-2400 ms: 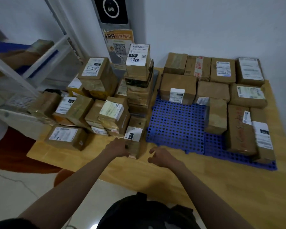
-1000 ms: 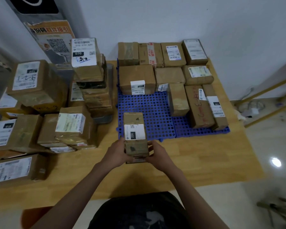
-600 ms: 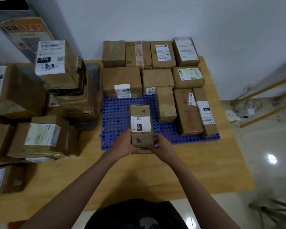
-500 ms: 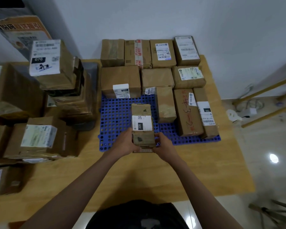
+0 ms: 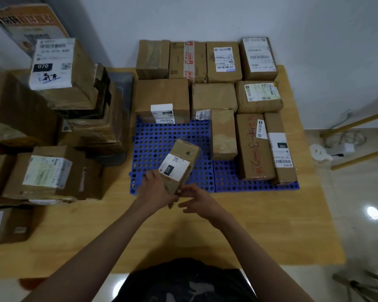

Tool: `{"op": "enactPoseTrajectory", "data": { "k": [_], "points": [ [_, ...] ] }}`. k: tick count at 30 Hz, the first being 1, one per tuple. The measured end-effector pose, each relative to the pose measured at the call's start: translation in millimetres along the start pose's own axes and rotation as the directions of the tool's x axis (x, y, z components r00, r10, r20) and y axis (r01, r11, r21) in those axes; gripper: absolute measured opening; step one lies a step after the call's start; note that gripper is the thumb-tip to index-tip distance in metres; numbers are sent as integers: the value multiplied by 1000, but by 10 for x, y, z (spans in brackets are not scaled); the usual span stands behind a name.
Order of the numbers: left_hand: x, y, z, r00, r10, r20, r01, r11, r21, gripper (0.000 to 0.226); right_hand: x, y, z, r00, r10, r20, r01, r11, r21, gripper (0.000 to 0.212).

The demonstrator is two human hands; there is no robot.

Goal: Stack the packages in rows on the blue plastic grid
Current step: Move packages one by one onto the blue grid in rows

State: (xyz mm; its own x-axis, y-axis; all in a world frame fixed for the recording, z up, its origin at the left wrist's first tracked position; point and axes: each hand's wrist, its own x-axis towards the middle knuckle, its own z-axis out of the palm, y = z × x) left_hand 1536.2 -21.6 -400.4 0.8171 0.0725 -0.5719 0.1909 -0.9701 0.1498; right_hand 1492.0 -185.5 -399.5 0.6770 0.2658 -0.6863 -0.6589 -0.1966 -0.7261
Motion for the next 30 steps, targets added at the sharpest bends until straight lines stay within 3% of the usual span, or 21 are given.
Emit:
{"op": "enactPoseTrajectory", "data": {
  "k": [3, 7, 14, 17, 25, 30],
  "points": [
    [-21, -118, -65, 1000, -14, 16, 11, 984, 179, 107, 27, -5, 27, 1000, 23, 21, -23, 1000, 10, 44],
    [-9, -171, -83, 995, 79, 63, -94, 951, 296, 102, 30, 82, -85, 986, 84, -144, -90, 995, -34, 33],
    [190, 244, 107, 955, 298, 2, -282, 900, 332, 98, -84, 282, -441, 942, 128, -309, -154, 986, -60, 10],
    [289, 457, 150, 942, 337, -7, -320, 900, 296, 98, -110, 313, -592, 917, 136, -376, -160, 987, -32, 11],
    [407, 707, 107, 933, 359, 20, -358, 922, 144, 93, -95, 311, -847, 899, 119, -422, -145, 989, -31, 8],
    [458, 653, 121, 939, 343, 21, -341, 920, 194, 84, -59, 314, -834, 908, 83, -410, -138, 985, -108, 19]
  ]
}}
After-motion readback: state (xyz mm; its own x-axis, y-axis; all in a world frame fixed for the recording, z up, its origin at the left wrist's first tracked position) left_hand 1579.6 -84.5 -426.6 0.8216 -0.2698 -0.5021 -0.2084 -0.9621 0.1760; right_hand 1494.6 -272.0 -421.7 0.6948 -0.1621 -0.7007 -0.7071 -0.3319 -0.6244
